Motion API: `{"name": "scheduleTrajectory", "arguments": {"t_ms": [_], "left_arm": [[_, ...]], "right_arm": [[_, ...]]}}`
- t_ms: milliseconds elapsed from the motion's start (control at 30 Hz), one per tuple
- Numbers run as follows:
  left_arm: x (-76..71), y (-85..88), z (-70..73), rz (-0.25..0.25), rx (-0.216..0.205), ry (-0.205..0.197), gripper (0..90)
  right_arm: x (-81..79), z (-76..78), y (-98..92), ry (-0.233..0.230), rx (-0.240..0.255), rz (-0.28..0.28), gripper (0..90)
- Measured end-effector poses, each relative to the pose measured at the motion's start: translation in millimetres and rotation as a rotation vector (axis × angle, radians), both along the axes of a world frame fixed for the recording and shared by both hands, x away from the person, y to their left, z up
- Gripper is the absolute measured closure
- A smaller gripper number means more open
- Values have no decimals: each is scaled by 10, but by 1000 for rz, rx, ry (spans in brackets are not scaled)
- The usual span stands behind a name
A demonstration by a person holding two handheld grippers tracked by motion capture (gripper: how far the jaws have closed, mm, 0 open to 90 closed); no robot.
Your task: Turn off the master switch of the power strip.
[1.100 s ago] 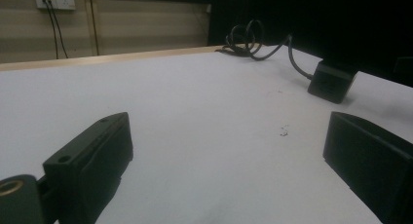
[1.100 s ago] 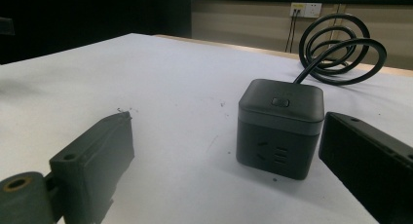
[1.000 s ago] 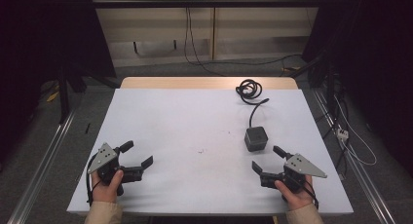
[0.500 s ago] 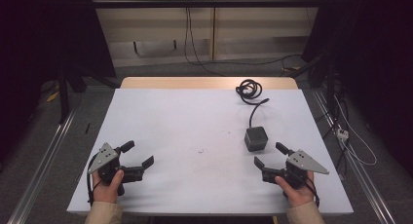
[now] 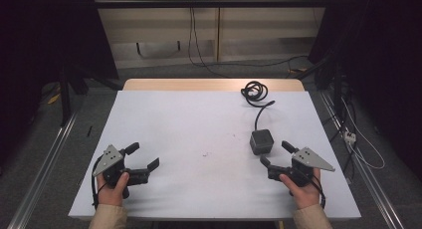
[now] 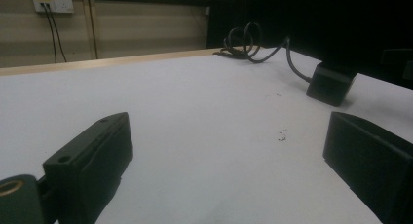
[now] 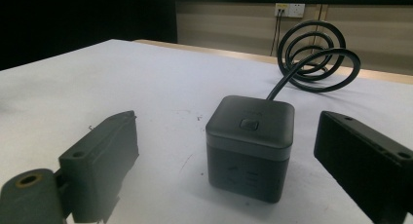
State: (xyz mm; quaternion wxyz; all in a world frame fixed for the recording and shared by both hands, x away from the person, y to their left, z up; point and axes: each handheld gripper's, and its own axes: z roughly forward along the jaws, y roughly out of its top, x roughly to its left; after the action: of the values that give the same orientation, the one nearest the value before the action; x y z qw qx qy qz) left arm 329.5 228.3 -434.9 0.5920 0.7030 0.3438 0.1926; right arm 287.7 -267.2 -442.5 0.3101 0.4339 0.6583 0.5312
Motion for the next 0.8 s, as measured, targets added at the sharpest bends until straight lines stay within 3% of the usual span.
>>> {"name": "scheduleTrajectory", "arguments": {"t_ms": [67, 167, 433, 800], "left_arm": [[-3, 22, 3, 4, 17, -3, 37], [-19, 56, 6, 17, -1, -1, 36], [-22, 57, 7, 17, 3, -6, 36], [1, -20, -16, -4, 19, -4, 36]], "right_arm": [[28, 13, 8, -1, 0, 1, 100], [75, 41, 35, -5, -7, 11, 129], [139, 95, 44, 0, -26, 3, 177], [209, 115, -43, 43, -8, -20, 273]]}}
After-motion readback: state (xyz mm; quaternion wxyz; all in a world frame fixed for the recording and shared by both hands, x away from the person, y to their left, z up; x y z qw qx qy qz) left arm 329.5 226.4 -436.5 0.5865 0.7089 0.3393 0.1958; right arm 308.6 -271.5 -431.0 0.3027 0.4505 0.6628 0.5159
